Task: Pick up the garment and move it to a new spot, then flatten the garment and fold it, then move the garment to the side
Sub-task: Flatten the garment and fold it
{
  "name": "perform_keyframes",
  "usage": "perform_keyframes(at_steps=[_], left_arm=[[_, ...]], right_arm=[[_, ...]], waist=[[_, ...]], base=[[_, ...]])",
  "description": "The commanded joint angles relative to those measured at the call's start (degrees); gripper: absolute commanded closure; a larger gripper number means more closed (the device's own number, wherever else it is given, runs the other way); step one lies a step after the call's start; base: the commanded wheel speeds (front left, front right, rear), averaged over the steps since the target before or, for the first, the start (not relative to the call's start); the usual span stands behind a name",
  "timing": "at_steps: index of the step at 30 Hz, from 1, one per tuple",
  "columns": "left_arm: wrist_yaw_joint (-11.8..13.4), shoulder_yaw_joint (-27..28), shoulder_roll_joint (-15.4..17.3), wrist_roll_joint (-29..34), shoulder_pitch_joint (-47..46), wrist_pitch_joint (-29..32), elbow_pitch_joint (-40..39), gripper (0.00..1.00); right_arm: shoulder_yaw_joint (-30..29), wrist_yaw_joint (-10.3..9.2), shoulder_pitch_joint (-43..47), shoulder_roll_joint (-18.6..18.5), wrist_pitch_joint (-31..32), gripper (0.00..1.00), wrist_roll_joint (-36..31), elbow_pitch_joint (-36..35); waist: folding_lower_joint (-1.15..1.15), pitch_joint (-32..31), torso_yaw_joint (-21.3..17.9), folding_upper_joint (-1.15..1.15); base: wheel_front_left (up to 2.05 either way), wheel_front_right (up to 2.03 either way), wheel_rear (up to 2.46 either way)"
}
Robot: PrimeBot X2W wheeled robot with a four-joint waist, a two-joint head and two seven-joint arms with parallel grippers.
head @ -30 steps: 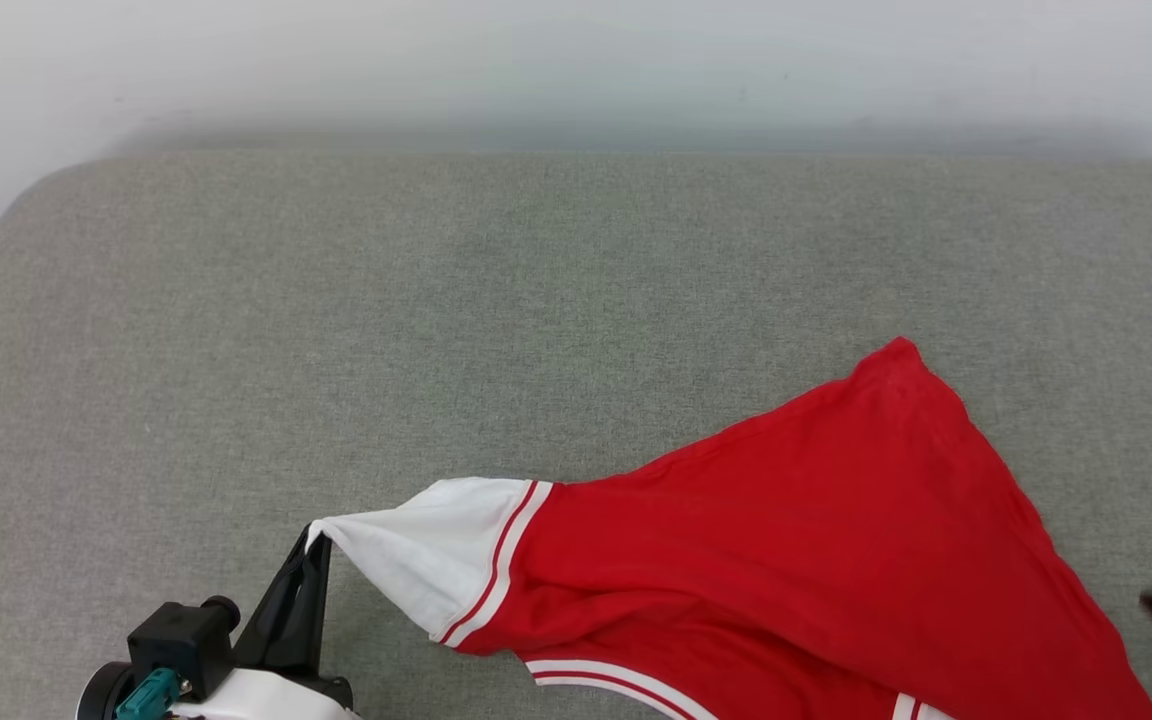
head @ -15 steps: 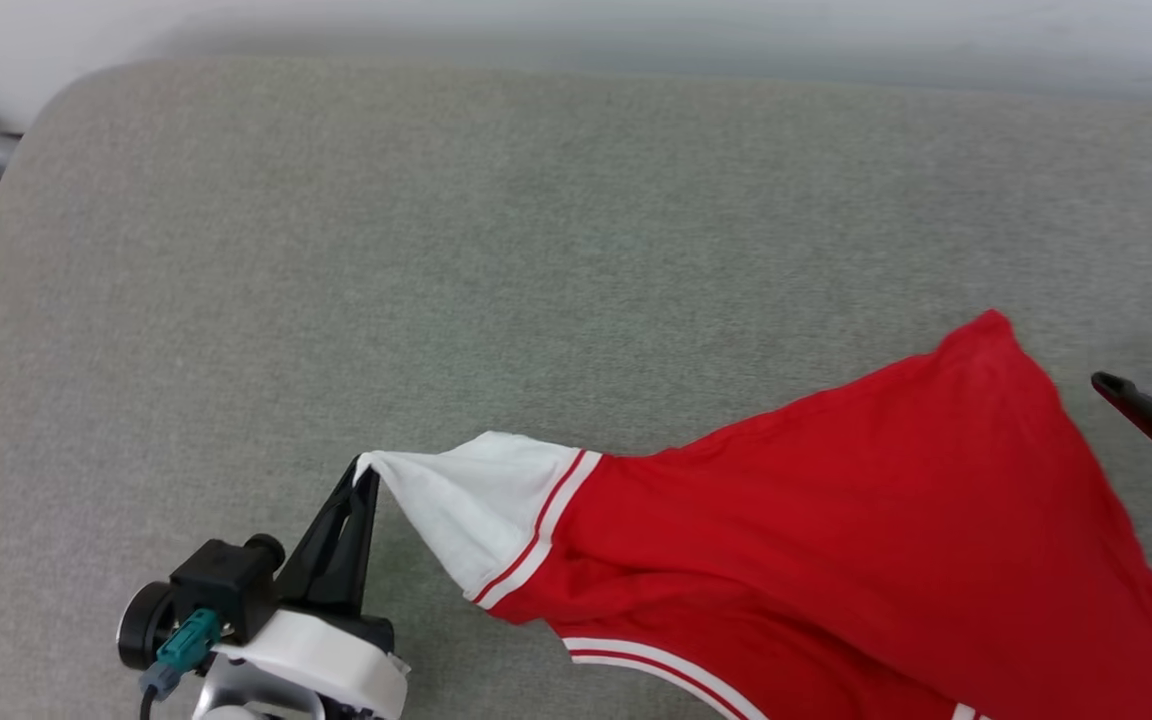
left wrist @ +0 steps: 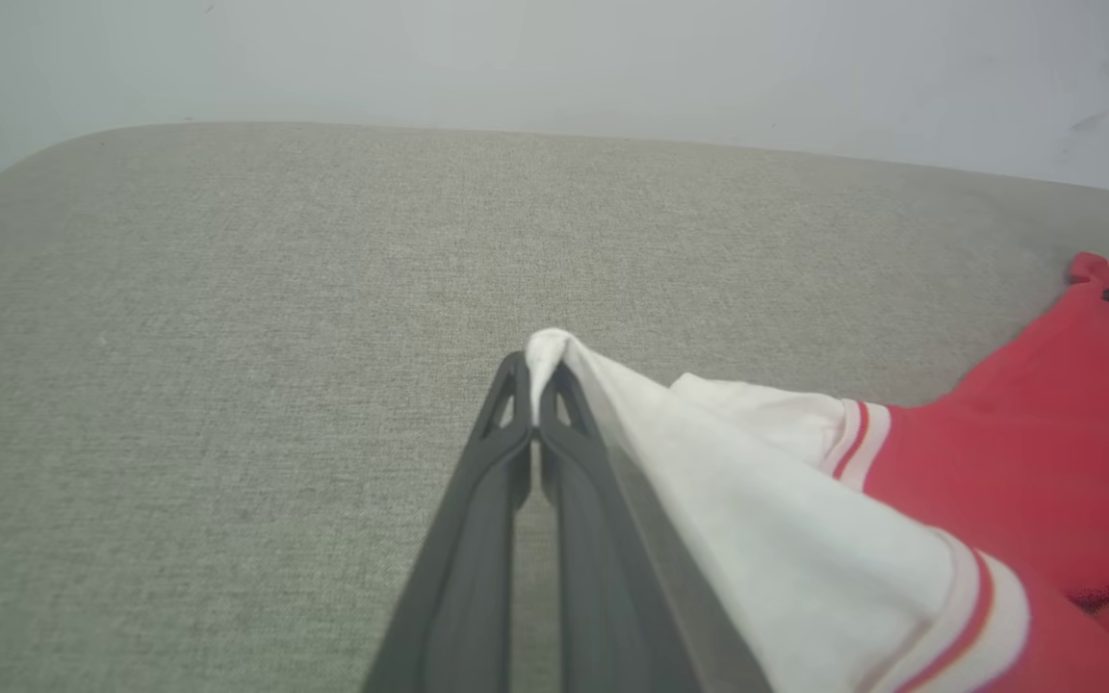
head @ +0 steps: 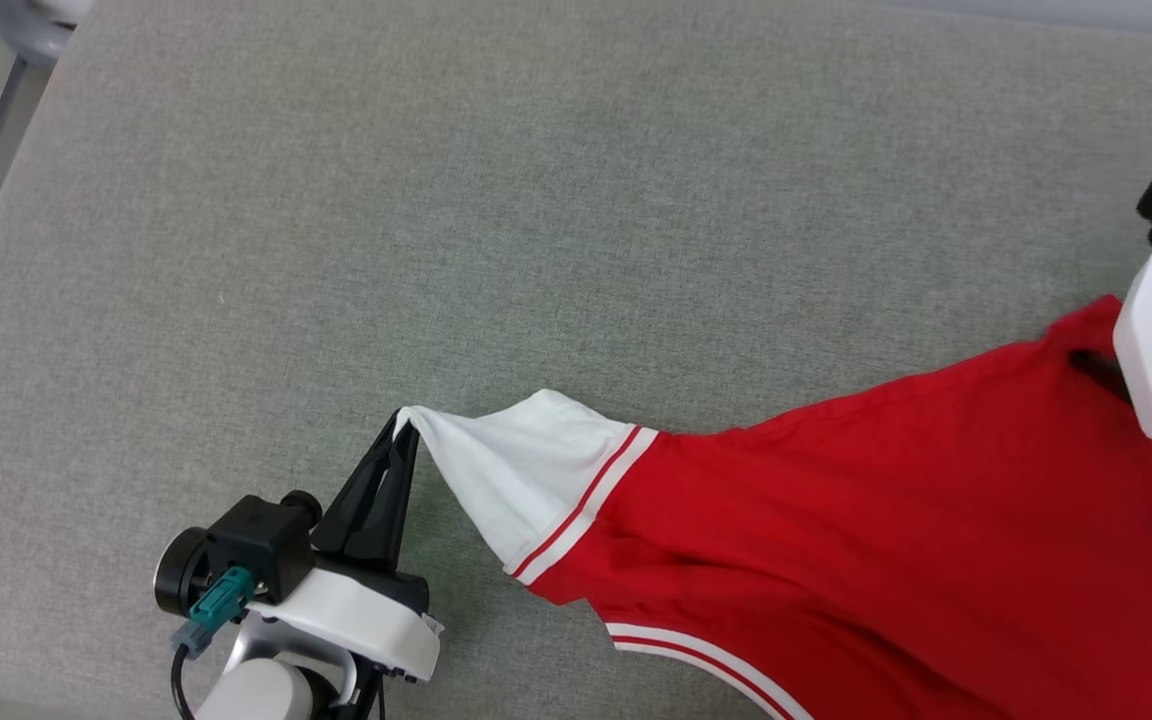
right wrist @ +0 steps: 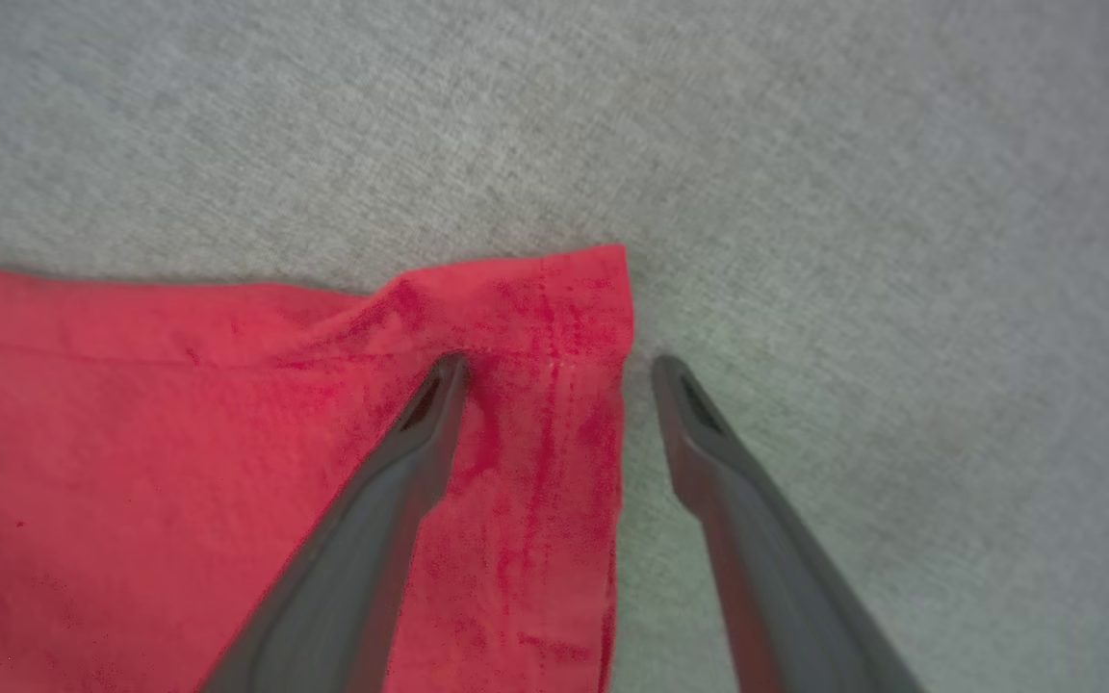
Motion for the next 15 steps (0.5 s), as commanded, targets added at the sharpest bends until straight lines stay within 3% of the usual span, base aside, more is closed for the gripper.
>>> perform_keyframes(at_steps=[1, 7, 8, 9, 15], left_arm=[[-0.3, 0.0, -0.2, 0.1, -0.9, -0.3, 0.2, 1.00], [-0.7, -0.3, -0.9, 0.3, -1.8, -0.7, 1.4, 1.00], [-0.7, -0.3, -1.0, 0.3, -1.9, -0.7, 1.6, 1.00], [-0.7, -0.2, -1.0, 0.2, -1.8, -0.8, 1.8, 1.00], [-0.8, 0.2, -0.4, 0.1, -1.0, -1.1, 2.8, 1.00]], right_arm=[[0.7, -0.04, -0.4, 0.8, -0.6, 0.00, -0.1, 1.4], [7.7, 0.07, 2.3, 1.9, -0.8, 0.00, 1.7, 6.2], [8.3, 0.10, 2.3, 1.9, -1.0, 0.17, 2.2, 6.5], [8.8, 0.10, 2.0, 1.8, -1.8, 1.00, 2.6, 6.5], [8.8, -0.07, -2.5, 0.1, -9.4, 1.00, 4.4, 6.6]], waist=[[-0.01, 0.9, 0.7, 0.00], [-0.01, 1.4, 0.8, 0.00], [-0.01, 1.3, 0.7, 0.00], [-0.01, 1.2, 0.6, 0.00], [-0.01, -2.2, -1.1, 0.00]], base=[[0.00, 0.00, 0.00], [0.00, 0.00, 0.00], [0.00, 0.00, 0.00], [0.00, 0.00, 0.00], [0.00, 0.00, 0.00]])
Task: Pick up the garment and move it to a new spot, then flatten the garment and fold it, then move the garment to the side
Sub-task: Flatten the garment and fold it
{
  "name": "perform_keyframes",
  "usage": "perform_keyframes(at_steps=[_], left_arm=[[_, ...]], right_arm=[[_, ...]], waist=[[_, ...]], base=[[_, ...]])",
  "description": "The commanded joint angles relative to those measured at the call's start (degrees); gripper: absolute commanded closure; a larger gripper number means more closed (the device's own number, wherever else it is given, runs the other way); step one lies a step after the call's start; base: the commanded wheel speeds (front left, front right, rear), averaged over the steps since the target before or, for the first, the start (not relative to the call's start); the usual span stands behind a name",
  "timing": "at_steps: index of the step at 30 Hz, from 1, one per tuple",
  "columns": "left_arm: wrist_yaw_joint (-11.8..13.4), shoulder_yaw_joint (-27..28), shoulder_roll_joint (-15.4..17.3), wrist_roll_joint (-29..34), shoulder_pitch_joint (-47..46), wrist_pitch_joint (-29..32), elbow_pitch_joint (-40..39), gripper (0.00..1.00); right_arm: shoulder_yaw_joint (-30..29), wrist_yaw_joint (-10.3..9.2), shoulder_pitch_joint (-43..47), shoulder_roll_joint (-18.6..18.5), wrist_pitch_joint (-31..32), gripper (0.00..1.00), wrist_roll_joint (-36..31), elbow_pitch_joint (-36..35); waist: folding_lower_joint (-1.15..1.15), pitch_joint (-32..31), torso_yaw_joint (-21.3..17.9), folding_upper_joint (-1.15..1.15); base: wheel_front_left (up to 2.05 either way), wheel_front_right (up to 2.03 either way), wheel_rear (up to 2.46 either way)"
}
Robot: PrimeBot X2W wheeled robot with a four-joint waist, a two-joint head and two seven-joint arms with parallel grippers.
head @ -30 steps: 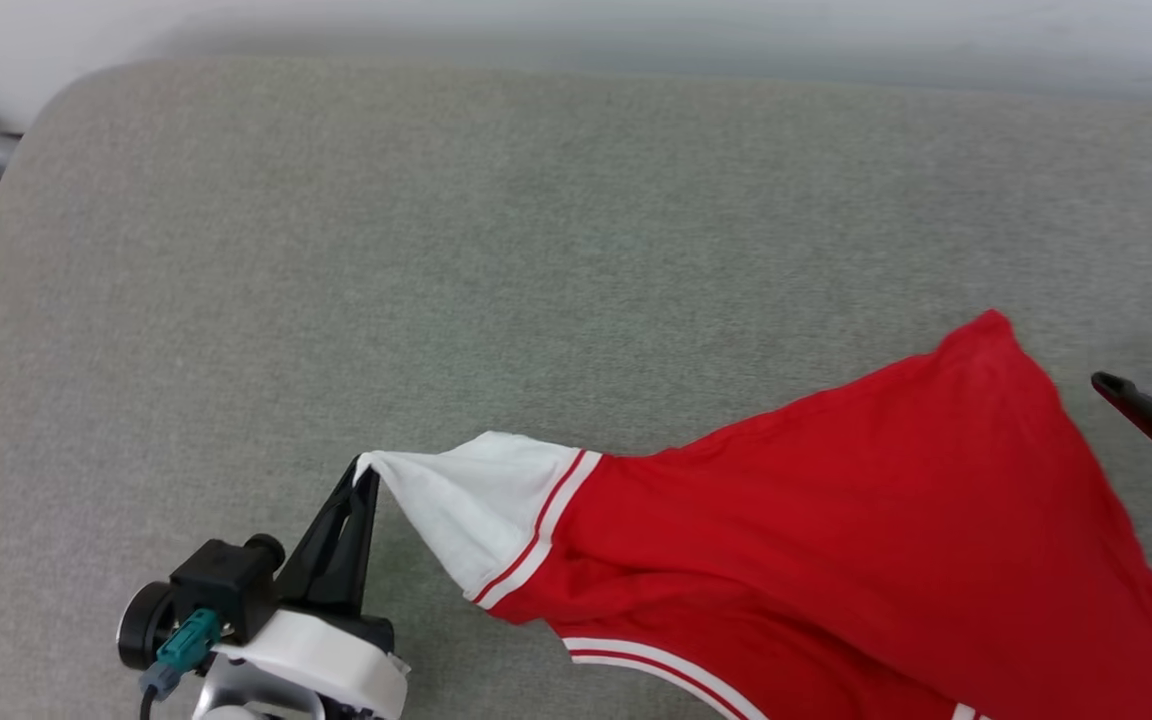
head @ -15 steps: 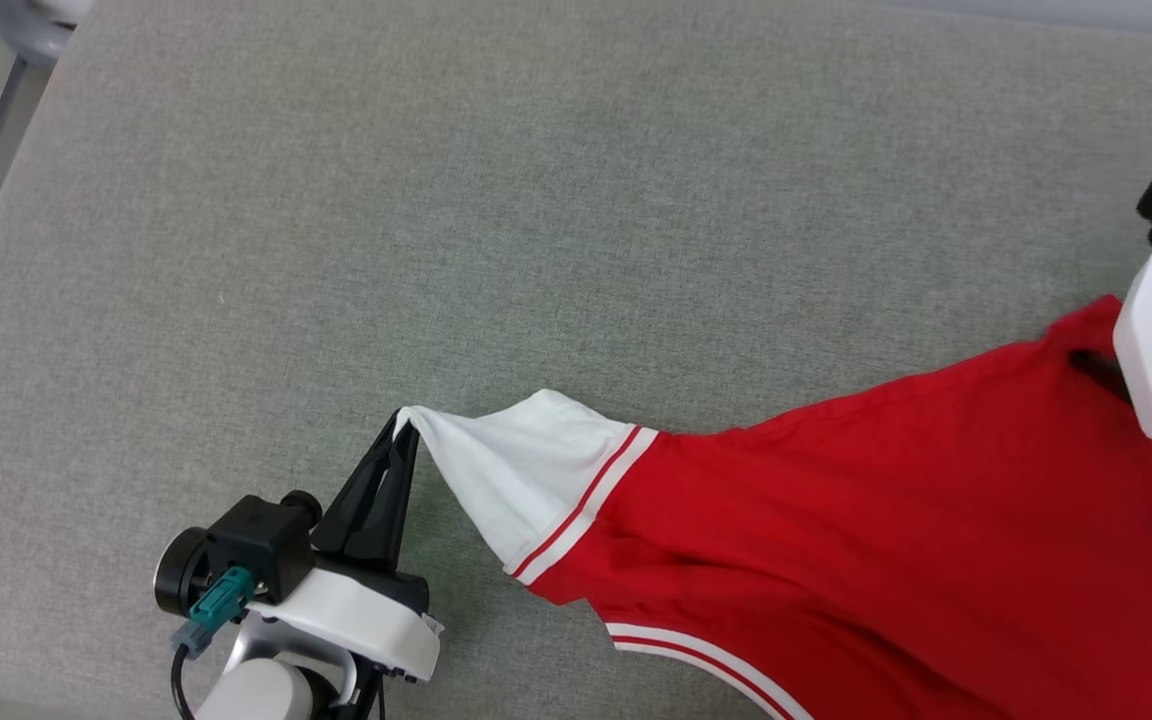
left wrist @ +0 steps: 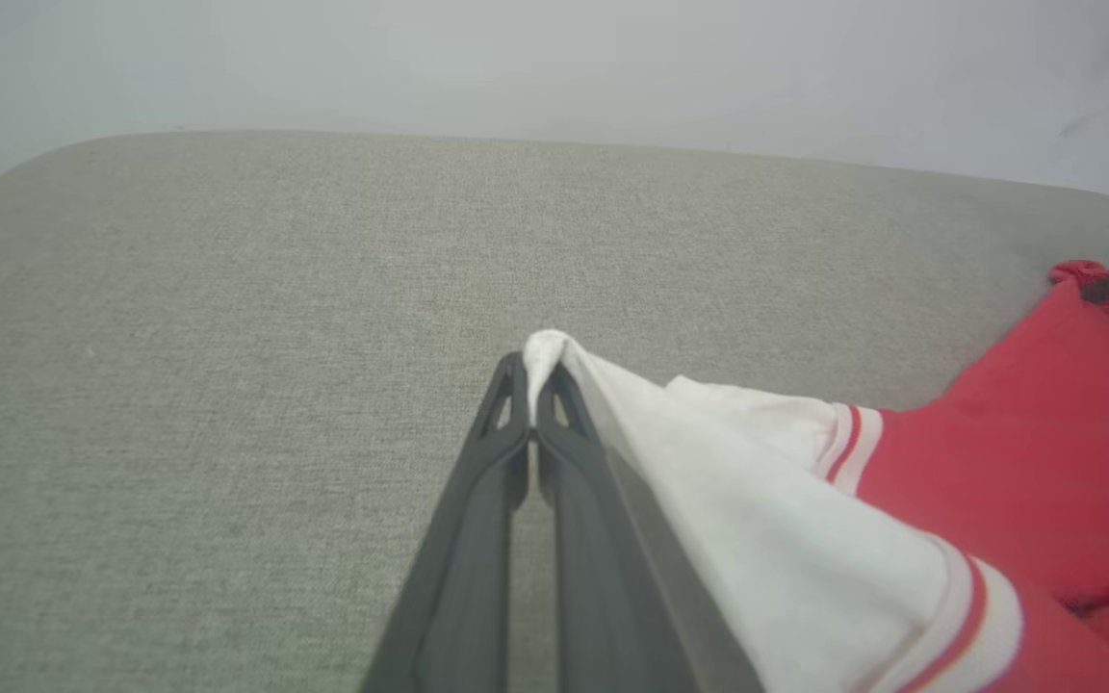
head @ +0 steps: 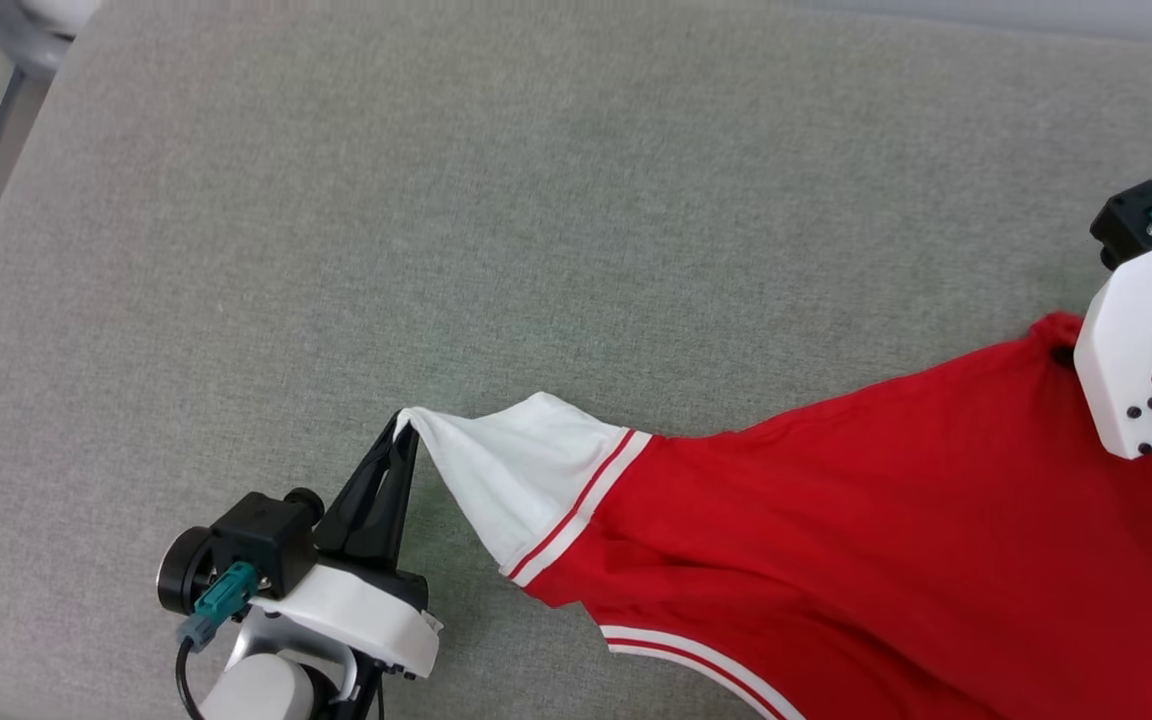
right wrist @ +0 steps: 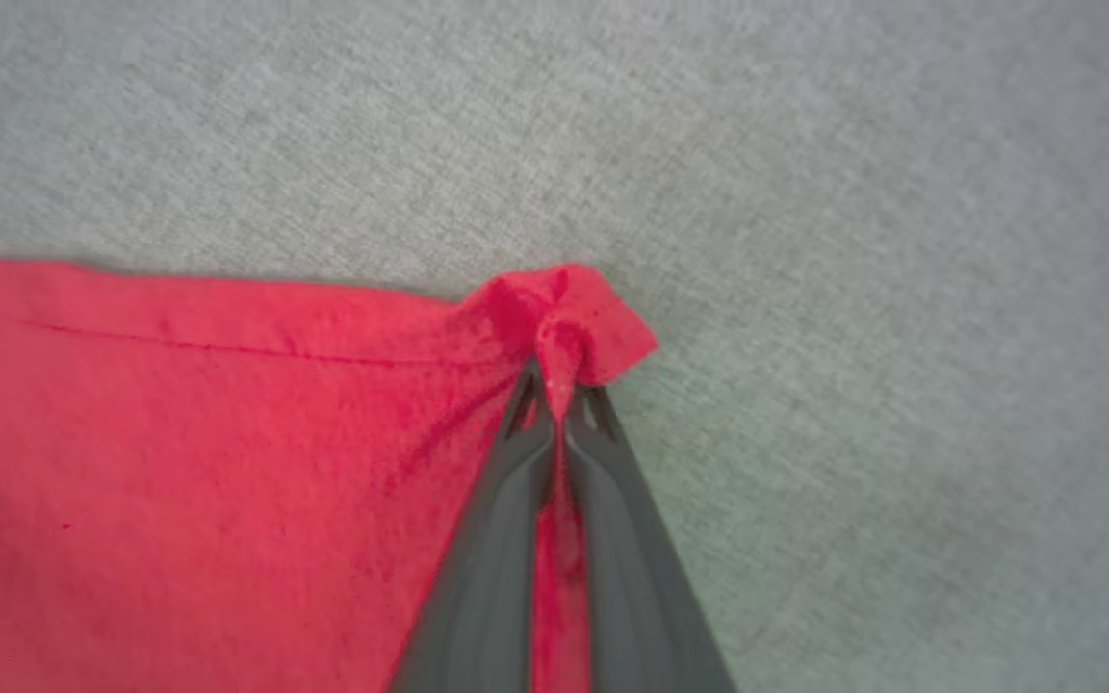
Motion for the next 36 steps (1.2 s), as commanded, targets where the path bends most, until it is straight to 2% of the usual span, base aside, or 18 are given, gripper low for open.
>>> perform_keyframes(at_steps=[1, 12, 18, 23, 28, 36], left_arm=[[0.0, 0.3, 0.3, 0.2, 0.2, -0.4, 0.1, 1.00], [-0.5, 0.6, 3.6, 1.4, -2.1, 1.2, -2.1, 1.00], [-1.3, 1.6, 5.2, 1.7, -8.3, 3.6, -4.9, 1.00], [-2.3, 2.3, 7.3, 3.5, -17.2, 6.3, -6.0, 1.00], [-5.3, 1.8, 7.5, 3.9, -28.6, 9.1, -5.4, 1.00], [-8.4, 1.7, 6.5, 4.2, -48.0, 12.4, -1.7, 1.00]], right_arm=[[0.0, -0.09, -0.8, 0.0, -2.3, 1.00, 0.9, 0.4], [2.4, -0.09, -1.2, -3.9, -14.7, 1.00, 5.9, -4.4], [-0.8, -0.08, 0.7, -5.1, -22.6, 1.00, 8.4, -8.0], [-2.7, -0.08, -0.8, -5.1, -26.0, 1.00, 7.3, -11.2], [-5.2, -0.08, -4.1, -3.5, -28.3, 1.00, 5.4, -13.1], [-10.8, -0.09, -13.6, -0.9, -30.5, 1.00, -1.8, -13.8]], waist=[[-0.01, -2.3, -1.1, 0.00], [-0.01, -10.7, -4.4, 0.00], [-0.01, -13.5, -5.9, 0.00], [-0.01, -14.6, -7.1, 0.00], [-0.01, -14.0, -8.3, 0.00], [-0.01, -6.9, -9.4, 0.00]], base=[[0.00, 0.00, 0.00], [0.00, 0.00, 0.00], [0.00, 0.00, 0.00], [0.00, 0.00, 0.00], [0.00, 0.00, 0.00], [0.00, 0.00, 0.00]])
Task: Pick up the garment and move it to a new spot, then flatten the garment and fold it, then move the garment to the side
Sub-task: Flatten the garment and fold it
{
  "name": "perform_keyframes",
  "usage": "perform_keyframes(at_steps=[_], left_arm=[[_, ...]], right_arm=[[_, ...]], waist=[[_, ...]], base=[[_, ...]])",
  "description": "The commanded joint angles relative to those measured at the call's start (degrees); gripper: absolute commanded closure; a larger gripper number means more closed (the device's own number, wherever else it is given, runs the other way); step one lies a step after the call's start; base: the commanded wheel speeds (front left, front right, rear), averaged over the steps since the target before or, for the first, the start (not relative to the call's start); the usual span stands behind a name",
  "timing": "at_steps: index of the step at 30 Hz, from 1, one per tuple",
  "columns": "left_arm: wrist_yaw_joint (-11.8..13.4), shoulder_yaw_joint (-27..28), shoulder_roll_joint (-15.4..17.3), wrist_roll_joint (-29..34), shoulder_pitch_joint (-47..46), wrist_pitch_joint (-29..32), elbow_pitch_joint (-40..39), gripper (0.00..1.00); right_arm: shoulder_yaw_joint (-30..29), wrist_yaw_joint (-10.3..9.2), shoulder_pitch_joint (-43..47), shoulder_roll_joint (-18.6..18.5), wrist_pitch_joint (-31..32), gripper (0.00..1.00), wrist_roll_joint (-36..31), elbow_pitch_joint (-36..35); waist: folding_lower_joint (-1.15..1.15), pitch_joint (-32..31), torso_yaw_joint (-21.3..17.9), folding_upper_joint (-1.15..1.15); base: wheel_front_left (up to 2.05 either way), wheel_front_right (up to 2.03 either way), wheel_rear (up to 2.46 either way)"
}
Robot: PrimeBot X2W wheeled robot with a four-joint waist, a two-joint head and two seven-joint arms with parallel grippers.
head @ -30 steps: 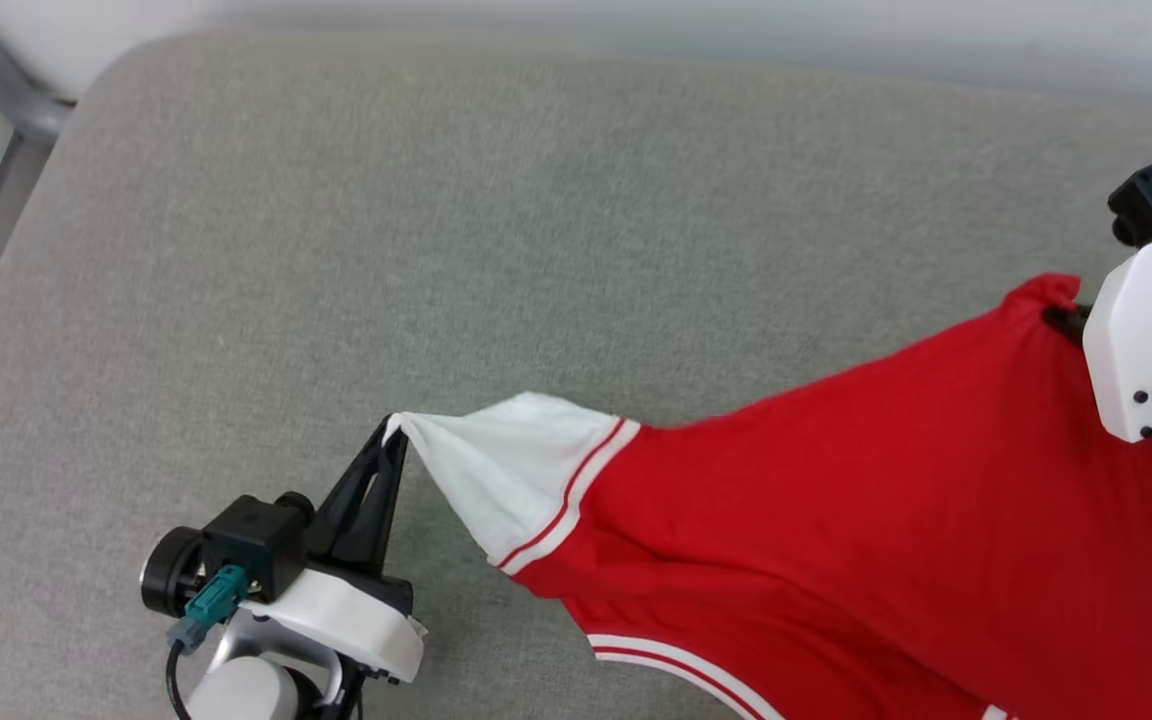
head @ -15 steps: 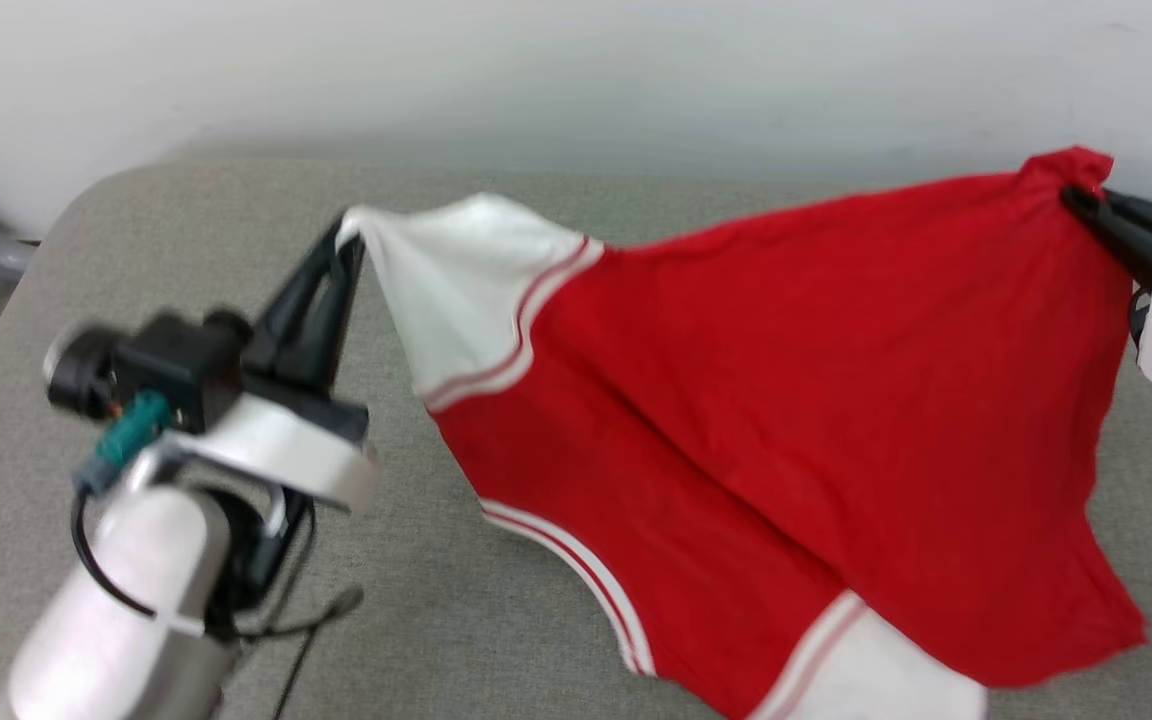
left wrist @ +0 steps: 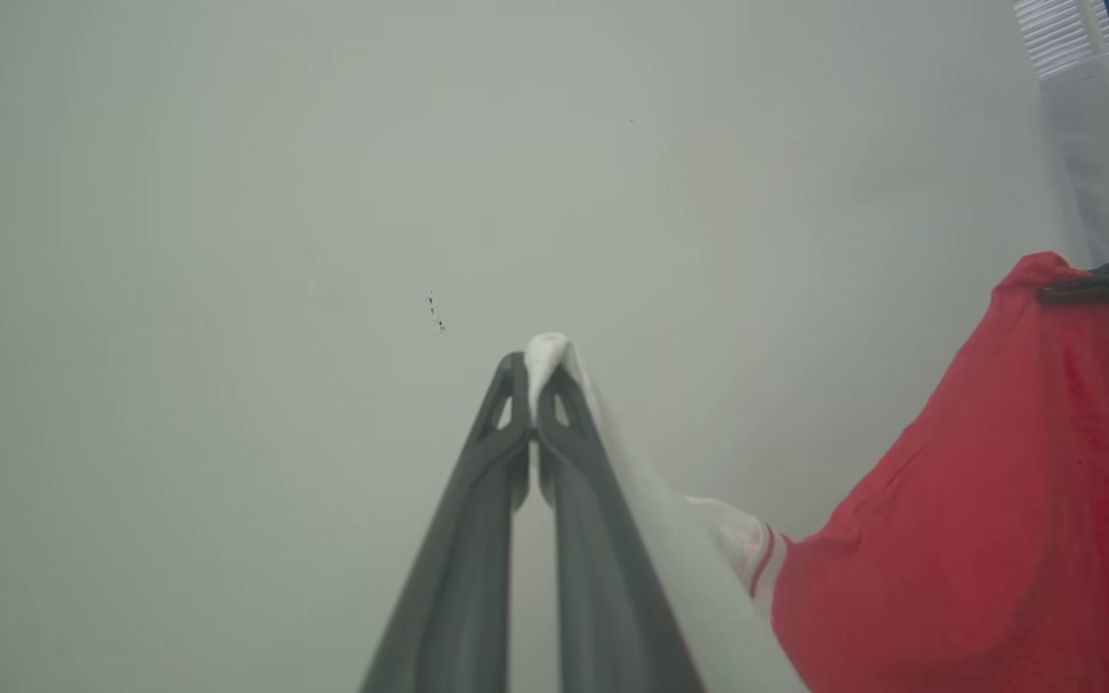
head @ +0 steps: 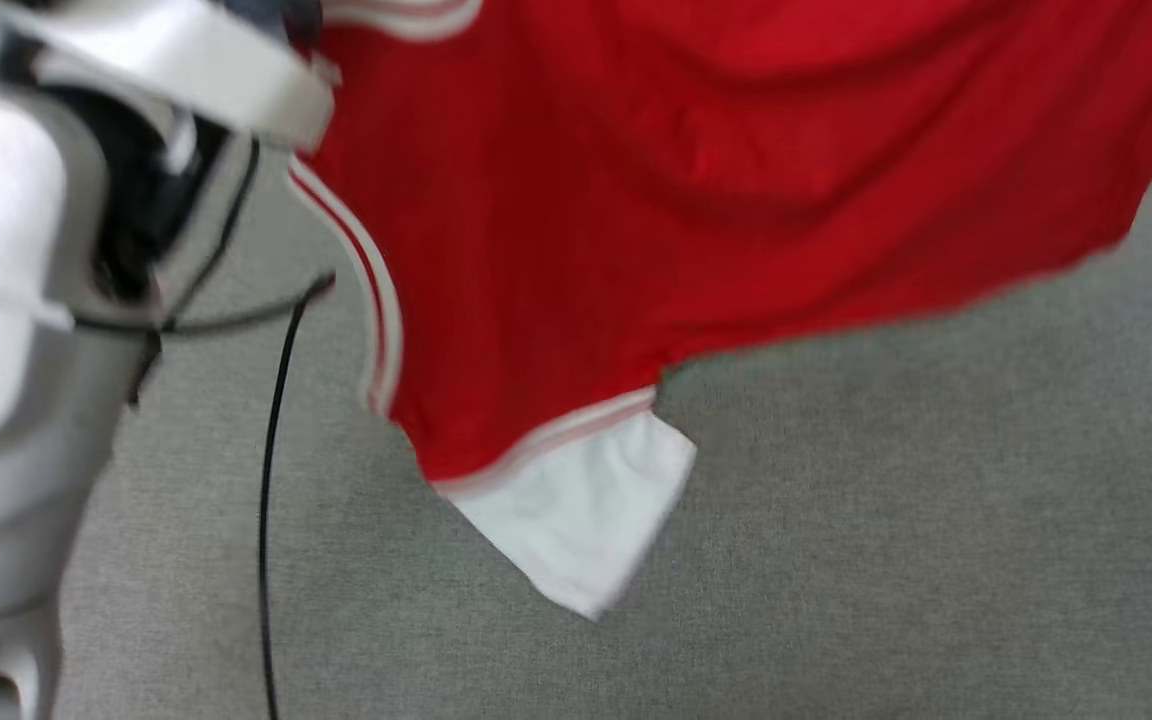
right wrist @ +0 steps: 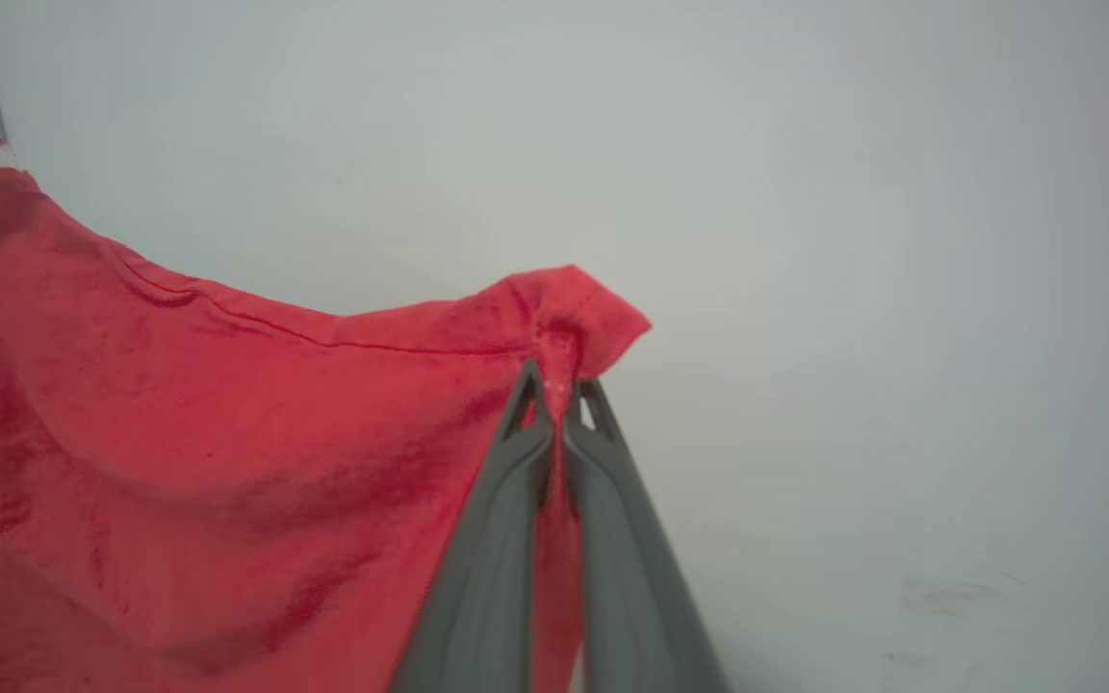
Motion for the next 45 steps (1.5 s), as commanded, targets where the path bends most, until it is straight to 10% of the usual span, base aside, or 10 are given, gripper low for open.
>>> perform_keyframes(at_steps=[1, 24, 45], left_arm=[[-0.4, 0.1, 0.4, 0.7, -2.5, 0.2, 0.7, 1.00], [-2.7, -1.7, -1.2, 2.4, -54.6, -5.0, 29.4, 1.00], [-2.8, -8.7, 3.5, -8.1, -23.9, -13.0, 34.3, 1.00]], right_arm=[[-0.4, -0.06, -1.9, 0.6, 0.1, 1.00, -0.9, -0.1], [-6.4, -0.07, -47.2, 11.6, -8.0, 1.00, -21.9, 22.9], [11.4, -0.07, -24.5, 14.2, -21.6, 1.00, -11.0, 39.0]], waist=[[0.00, 3.5, -0.4, 0.00], [0.00, 23.0, 0.4, 0.00], [0.00, 16.5, -1.3, 0.00]], base=[[0.00, 0.00, 0.00], [0.00, 0.00, 0.00], [0.00, 0.00, 0.00]])
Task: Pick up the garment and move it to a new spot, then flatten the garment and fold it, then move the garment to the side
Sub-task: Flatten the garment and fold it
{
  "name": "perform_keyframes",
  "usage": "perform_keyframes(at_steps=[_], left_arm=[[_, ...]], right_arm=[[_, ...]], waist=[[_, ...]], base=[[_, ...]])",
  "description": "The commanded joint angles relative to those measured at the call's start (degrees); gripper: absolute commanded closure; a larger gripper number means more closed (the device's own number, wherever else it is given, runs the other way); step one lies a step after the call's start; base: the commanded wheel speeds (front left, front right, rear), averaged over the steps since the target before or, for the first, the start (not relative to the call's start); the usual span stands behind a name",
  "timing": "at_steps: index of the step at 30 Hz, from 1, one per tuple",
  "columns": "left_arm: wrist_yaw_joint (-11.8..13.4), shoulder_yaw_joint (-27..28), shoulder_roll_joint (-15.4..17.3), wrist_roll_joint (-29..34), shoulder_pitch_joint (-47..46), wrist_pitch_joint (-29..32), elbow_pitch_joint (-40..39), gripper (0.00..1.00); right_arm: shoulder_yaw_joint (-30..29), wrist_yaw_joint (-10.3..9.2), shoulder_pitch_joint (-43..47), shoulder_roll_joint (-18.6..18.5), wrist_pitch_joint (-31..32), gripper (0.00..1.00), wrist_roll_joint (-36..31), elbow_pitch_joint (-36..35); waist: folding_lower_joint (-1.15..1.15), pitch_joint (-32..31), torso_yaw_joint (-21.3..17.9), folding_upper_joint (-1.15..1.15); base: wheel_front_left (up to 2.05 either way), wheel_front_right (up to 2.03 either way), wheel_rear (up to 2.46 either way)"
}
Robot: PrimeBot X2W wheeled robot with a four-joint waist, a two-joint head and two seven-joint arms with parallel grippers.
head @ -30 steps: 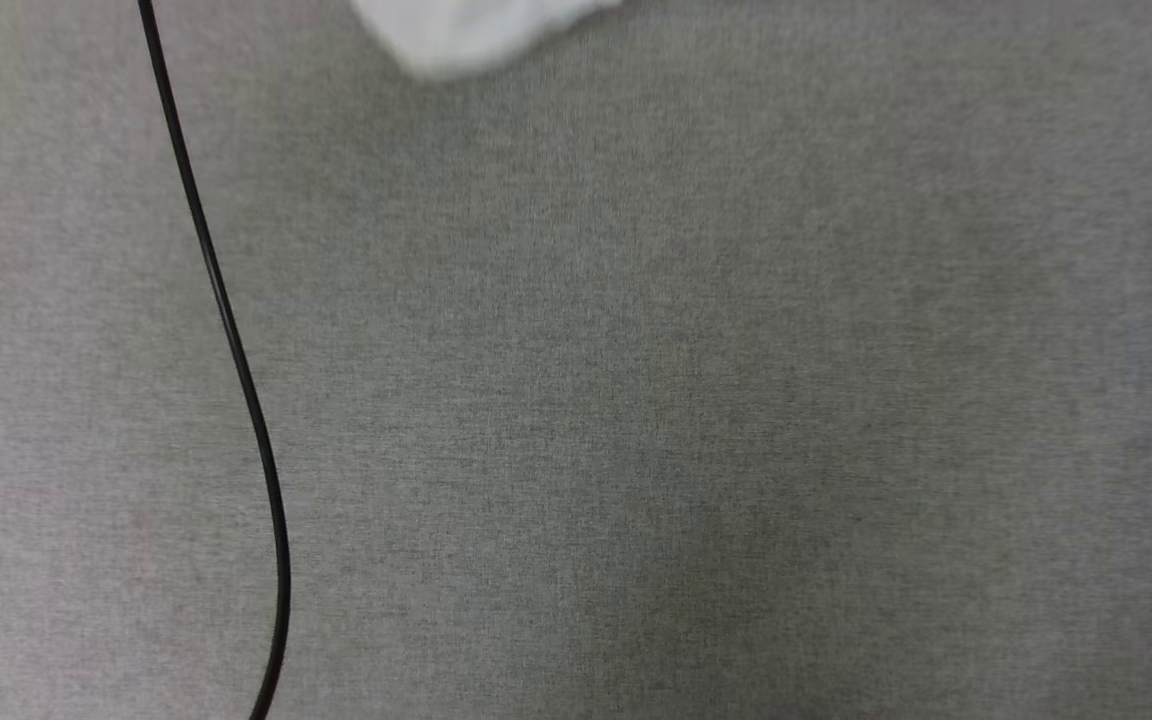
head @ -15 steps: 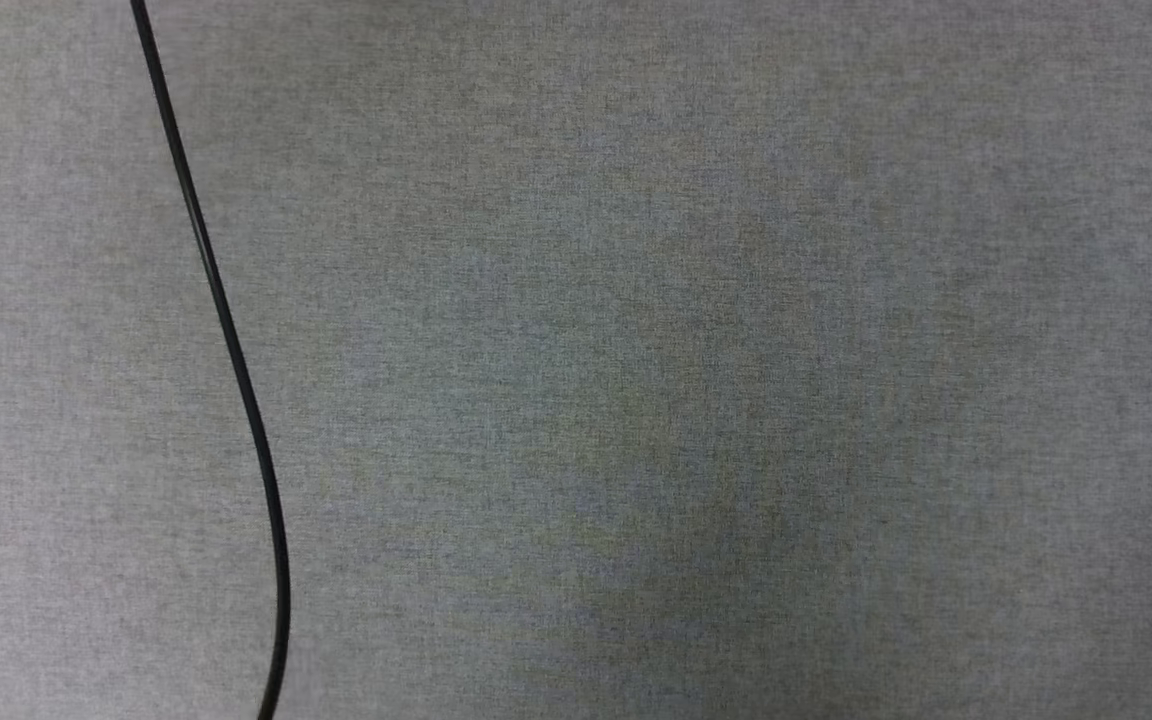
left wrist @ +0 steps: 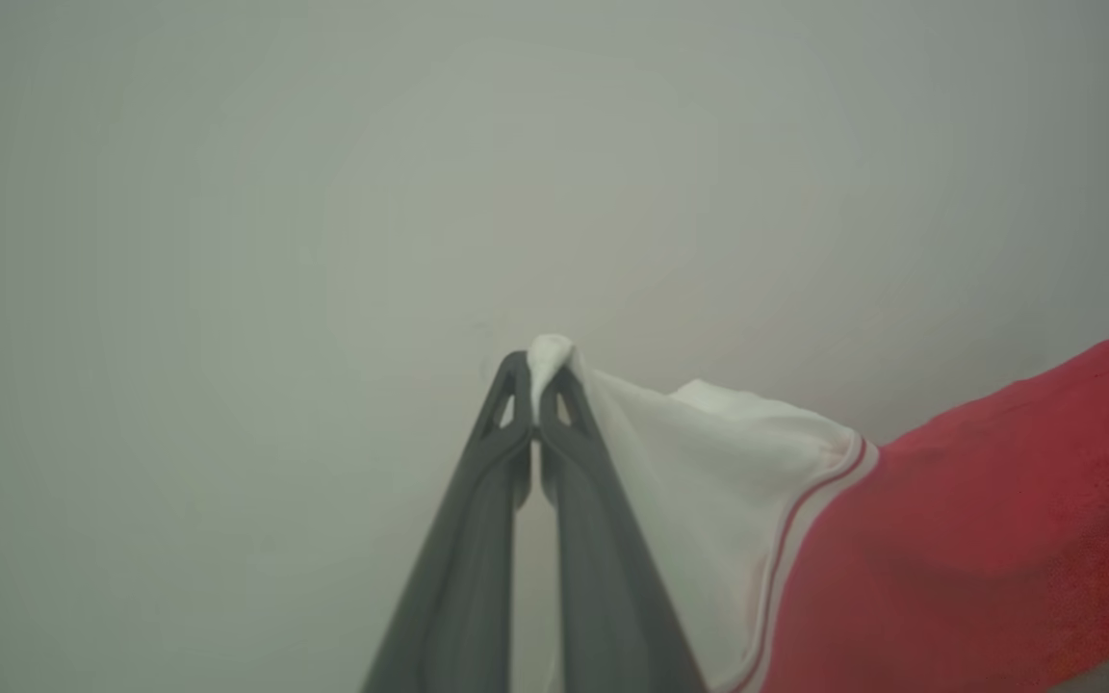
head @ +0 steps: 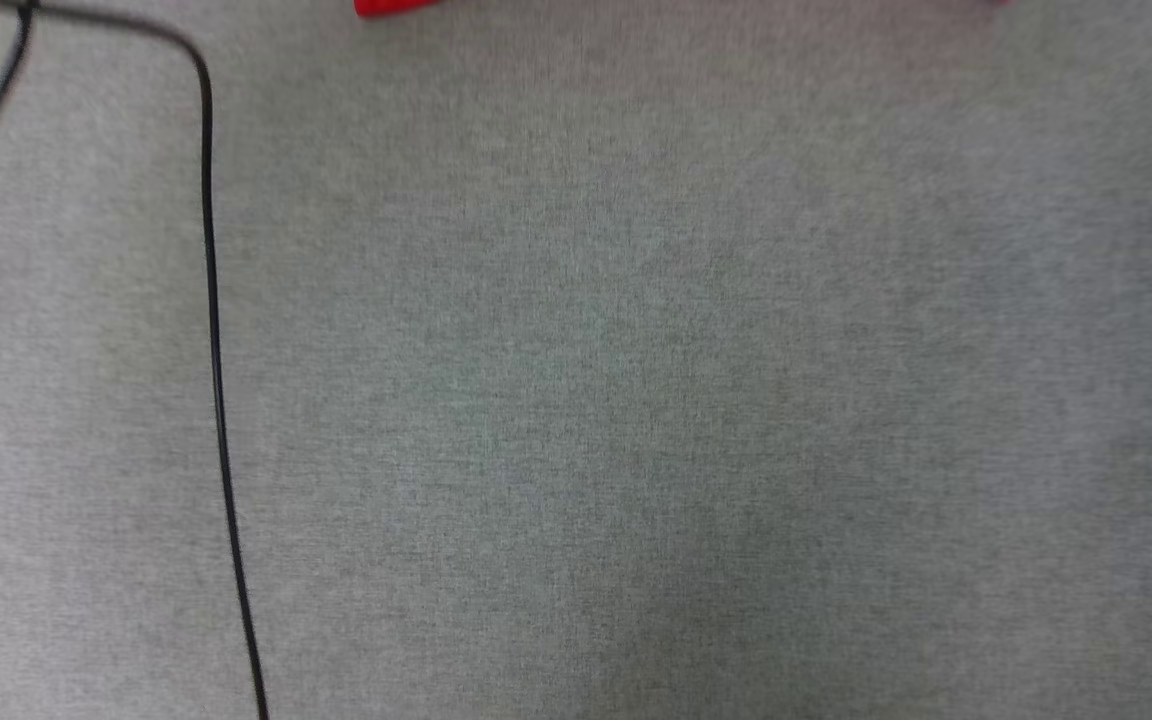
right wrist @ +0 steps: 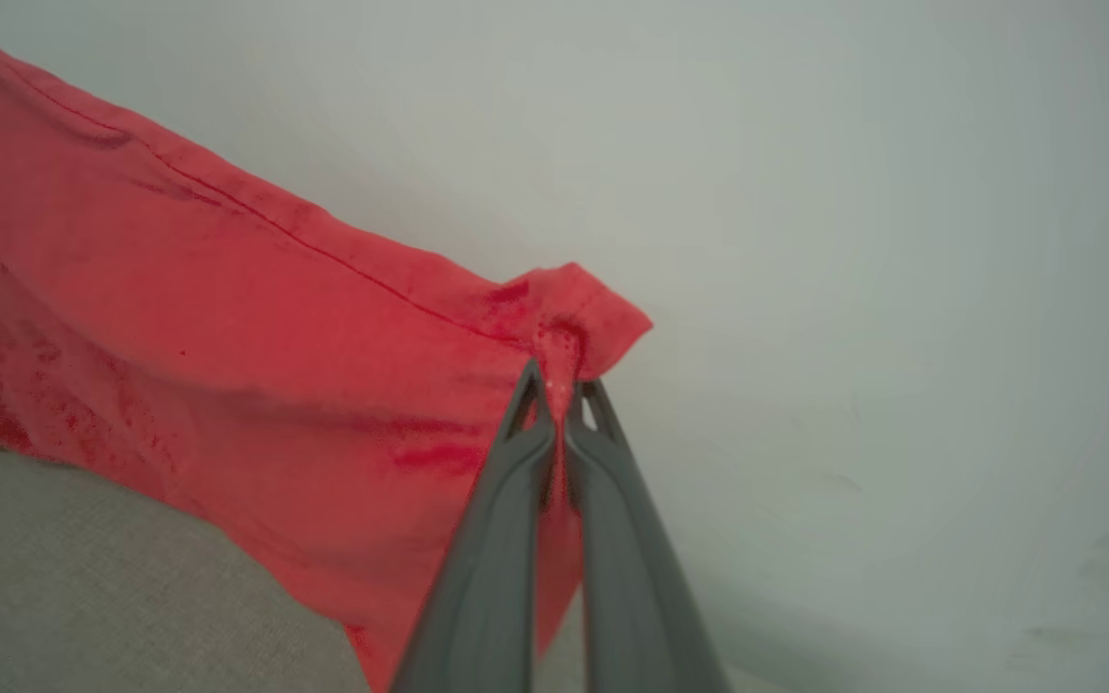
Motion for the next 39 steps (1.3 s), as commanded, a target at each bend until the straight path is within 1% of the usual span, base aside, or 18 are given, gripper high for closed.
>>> perform_keyframes(at_steps=[1, 3, 5, 9, 10, 12, 14, 17, 20, 22, 25, 28, 32, 36, 39], left_arm=[[0.0, 0.2, 0.2, -0.8, 3.8, -0.4, -0.9, 1.00], [0.2, 0.7, 1.0, -1.6, 8.7, -0.5, -2.8, 1.00], [1.0, 1.0, 1.5, -2.2, 15.0, -0.6, -5.2, 1.00], [3.6, 2.2, 3.4, -4.2, 28.5, -0.6, -11.2, 1.00], [3.6, 2.2, 3.4, -4.2, 28.5, -0.6, -11.2, 1.00], [4.9, 2.0, 4.5, -5.0, 35.4, -0.5, -14.5, 1.00], [6.7, 2.3, 5.5, -6.2, 42.5, -0.5, -17.6, 1.00], [9.0, 2.0, 6.0, -8.8, 53.1, 0.4, -22.2, 1.00], [11.4, 1.8, 7.1, -10.8, 62.5, 0.8, -26.2, 1.00], [12.8, 1.3, 7.5, -12.2, 68.6, 1.2, -28.2, 1.00], [14.5, 1.0, 8.4, -14.1, 76.2, 1.8, -30.6, 1.00], [15.6, 0.7, 9.1, -17.0, 83.6, 2.9, -33.0, 1.00], [17.0, 0.3, 9.7, -20.7, 92.1, 4.4, -36.2, 1.00], [17.5, -1.1, 10.3, -23.1, 97.9, 6.4, -39.2, 1.00], [16.6, -1.7, 10.7, -25.0, 101.0, 7.5, -41.1, 1.00]], right_arm=[[1.3, -0.08, 2.7, -0.6, -0.6, 1.00, 0.8, 0.0], [3.7, -0.08, 6.4, -1.0, -1.1, 1.00, 2.4, -0.7], [6.0, -0.08, 10.7, -1.6, -1.5, 1.00, 3.9, -2.0], [10.0, -0.08, 19.4, -3.7, -1.7, 1.00, 7.2, -5.2], [10.0, -0.08, 19.4, -3.7, -1.7, 1.00, 7.2, -5.2], [11.7, -0.08, 23.7, -5.1, -1.5, 1.00, 8.8, -6.9], [12.8, -0.08, 27.8, -6.3, -1.6, 1.00, 10.4, -8.6], [14.3, -0.08, 34.4, -8.5, -1.3, 1.00, 12.4, -11.2], [15.1, -0.08, 41.1, -10.3, -1.6, 1.00, 13.1, -14.1], [14.4, -0.08, 46.1, -11.2, -1.7, 1.00, 14.1, -15.6], [13.8, -0.09, 52.9, -12.9, -1.3, 1.00, 13.8, -17.7], [12.6, -0.09, 59.1, -14.1, -0.4, 1.00, 13.5, -19.3], [10.9, -0.09, 66.2, -14.7, 1.0, 1.00, 13.0, -21.8], [7.4, -0.09, 72.2, -15.8, 2.4, 1.00, 13.6, -24.8], [4.8, -0.09, 76.8, -16.7, 3.9, 1.00, 13.3, -27.3]], waist=[[0.00, -3.0, -0.2, 0.00], [0.00, -5.4, -0.2, 0.00], [0.00, -8.1, -0.3, 0.00], [0.00, -13.5, -0.3, 0.00], [0.00, -13.5, -0.3, 0.00], [0.00, -16.0, -0.2, 0.00], [0.00, -18.3, -0.1, 0.00], [0.00, -21.4, 0.1, 0.00], [0.00, -24.3, 0.2, 0.00], [0.00, -26.1, 0.4, 0.00], [0.00, -28.0, 0.3, 0.00], [0.00, -29.6, 0.0, 0.00], [0.00, -30.8, -0.6, 0.00], [0.00, -31.6, -0.4, 0.00], [0.00, -32.0, -0.2, 0.00]], base=[[0.00, 0.00, 0.00], [0.00, 0.00, 0.00], [0.00, 0.00, 0.00], [0.00, 0.00, 0.00], [0.00, 0.00, 0.00], [0.00, 0.00, 0.00], [0.00, 0.00, 0.00], [0.00, 0.00, 0.00], [0.00, 0.00, 0.00], [0.00, 0.00, 0.00], [0.00, 0.00, 0.00], [0.00, 0.00, 0.00], [0.00, 0.00, 0.00], [0.00, 0.00, 0.00], [0.00, 0.00, 0.00]])
